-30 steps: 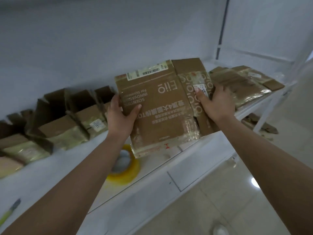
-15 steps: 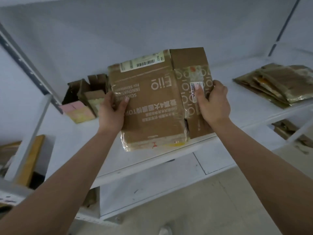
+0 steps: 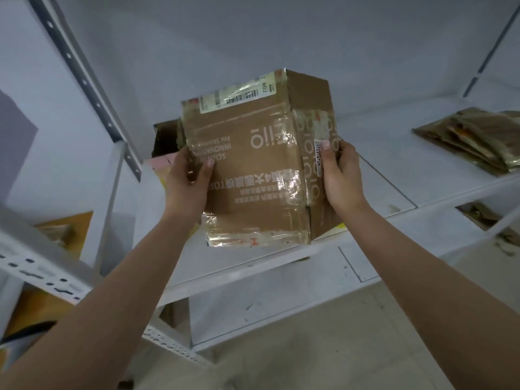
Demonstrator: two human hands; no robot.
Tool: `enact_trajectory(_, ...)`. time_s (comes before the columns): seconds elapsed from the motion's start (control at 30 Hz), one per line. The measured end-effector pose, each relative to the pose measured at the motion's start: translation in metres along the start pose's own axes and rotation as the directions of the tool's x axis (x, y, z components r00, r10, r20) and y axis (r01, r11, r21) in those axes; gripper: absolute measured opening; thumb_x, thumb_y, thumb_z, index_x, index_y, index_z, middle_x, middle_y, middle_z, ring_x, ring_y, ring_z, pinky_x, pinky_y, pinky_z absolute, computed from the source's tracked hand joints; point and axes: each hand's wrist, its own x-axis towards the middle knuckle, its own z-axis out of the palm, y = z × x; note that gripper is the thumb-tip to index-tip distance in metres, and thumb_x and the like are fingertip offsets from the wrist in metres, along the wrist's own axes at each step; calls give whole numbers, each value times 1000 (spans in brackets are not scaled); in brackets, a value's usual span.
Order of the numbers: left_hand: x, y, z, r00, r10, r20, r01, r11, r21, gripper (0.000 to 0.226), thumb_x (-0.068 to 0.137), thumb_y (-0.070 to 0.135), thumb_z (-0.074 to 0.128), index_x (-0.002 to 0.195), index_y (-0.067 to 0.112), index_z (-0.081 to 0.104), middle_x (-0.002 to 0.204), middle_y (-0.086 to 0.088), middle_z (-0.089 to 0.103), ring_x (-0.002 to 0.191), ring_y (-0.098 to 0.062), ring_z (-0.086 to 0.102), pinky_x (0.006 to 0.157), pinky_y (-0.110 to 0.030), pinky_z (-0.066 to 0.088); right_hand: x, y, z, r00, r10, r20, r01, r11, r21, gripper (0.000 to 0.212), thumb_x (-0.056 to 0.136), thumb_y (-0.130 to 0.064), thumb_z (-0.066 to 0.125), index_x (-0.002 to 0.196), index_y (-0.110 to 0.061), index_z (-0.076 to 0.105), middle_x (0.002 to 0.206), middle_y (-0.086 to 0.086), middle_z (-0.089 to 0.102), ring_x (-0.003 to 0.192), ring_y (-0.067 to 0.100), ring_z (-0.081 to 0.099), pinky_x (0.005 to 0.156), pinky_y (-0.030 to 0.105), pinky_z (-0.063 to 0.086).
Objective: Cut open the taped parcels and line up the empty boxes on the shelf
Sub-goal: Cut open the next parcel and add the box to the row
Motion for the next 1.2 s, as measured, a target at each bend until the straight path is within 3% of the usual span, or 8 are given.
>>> enact_trajectory(0.2,20,-22,-43,987,125,102,-116,989,-92,48,96,21,60,141,21,43,118,-5,64,107,-19,62,91,-33,54,-13,-21,50,989,121,-88,-109,985,131,67,81,-59,38,125,-11,53,126,10,57,115,25,56,103,47,43)
enact_trajectory(0.33,24,-34,-56,976,58,211,5,959,-283,36,101,31,49,136,23,51,119,4,66,113,-10,62,94,-32,54,-22,-13,76,975,199,-97,-177,965,195,28,99,-36,38,107,-17,56,114,11,64,107,27,59,100,46,45)
enact_trajectory(0.6,31,-36,-47,923,-210,323,351,806,-477,30,105,29,40,92,20,66,86,7,71,88,-9,66,78,-37,50,-30,9,73,940,339,-19,-299,854,426,39,103,-30,31,92,-16,65,79,2,69,79,17,67,77,34,55)
enact_trajectory(0.67,30,-38,-40,909,-277,311,405,766,-500,28,105,23,42,87,21,63,71,8,70,71,-7,68,69,-35,54,-28,16,71,940,340,12,-306,828,470,42,104,-35,31,108,-13,66,82,0,72,84,17,68,76,31,55)
enact_trajectory(0.8,31,-39,-32,896,-300,328,435,743,-509,21,104,16,41,92,21,58,66,6,71,65,-14,69,63,-33,59,-26,14,72,930,355,97,-344,743,574,45,105,-40,27,85,-17,60,58,-8,69,56,5,67,52,17,53)
enact_trajectory(0.87,35,-38,-31,881,-320,348,467,706,-533,18,104,24,42,105,16,58,72,3,72,66,-15,71,57,-31,60,-21,12,73,927,348,136,-359,729,583,47,105,-42,25,87,-18,61,61,-6,71,60,7,69,51,18,53)
enact_trajectory(1.0,43,-30,-23,838,-339,428,535,665,-521,46,89,43,55,128,18,58,91,-6,74,79,-20,73,60,-31,58,-9,10,68,926,307,220,-376,697,610,47,100,-54,31,97,-20,63,72,-2,75,68,12,73,58,23,57)
enact_trajectory(1.2,50,-26,-15,849,-305,430,505,709,-492,38,98,14,50,131,31,57,122,-7,64,85,-18,69,59,-28,58,-7,6,60,941,248,230,-334,790,514,48,98,-46,51,138,-21,48,109,7,67,83,15,73,69,31,58)
